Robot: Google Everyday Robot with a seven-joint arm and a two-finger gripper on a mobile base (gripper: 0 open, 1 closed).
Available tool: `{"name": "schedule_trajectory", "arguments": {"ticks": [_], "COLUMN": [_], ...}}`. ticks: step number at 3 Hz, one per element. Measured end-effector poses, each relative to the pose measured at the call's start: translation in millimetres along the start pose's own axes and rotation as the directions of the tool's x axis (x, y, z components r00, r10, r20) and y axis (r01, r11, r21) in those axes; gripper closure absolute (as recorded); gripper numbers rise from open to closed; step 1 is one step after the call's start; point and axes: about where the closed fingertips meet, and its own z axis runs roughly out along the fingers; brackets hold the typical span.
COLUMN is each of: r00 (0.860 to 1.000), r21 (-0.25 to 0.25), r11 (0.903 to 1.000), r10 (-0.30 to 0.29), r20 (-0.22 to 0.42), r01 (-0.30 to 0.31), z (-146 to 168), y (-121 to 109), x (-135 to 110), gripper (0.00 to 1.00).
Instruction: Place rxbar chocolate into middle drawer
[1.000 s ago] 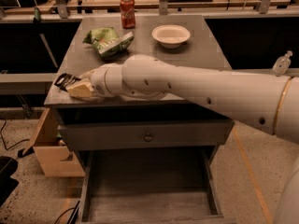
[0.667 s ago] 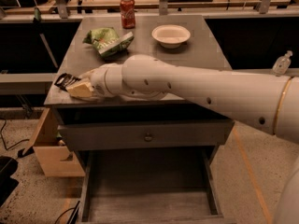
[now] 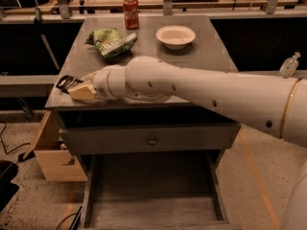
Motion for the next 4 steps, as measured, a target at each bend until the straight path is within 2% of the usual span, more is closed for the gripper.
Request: {"name": "schedule_trajectory", "arguments": {"ticks": [1,2,3,4], "r00": [0.999,0.985,0.961,0.947], "r21": [-0.029,-0.038,-0.008,0.015], "r11": [0.9989,0.9857,0.9617,0.9577], "r10": [-0.038,-0.166,-0.274,-0.282], "r20": [-0.018,-0.051,-0.041,-0.154], "r01": [0.038,0.164,0.274,0.287], "z": [-25,-86,-142,-215], "y": [11,28,47,47], "x": [-20,-96,-197,-200], "gripper": [1.00,1.00,1.00,1.00]}}
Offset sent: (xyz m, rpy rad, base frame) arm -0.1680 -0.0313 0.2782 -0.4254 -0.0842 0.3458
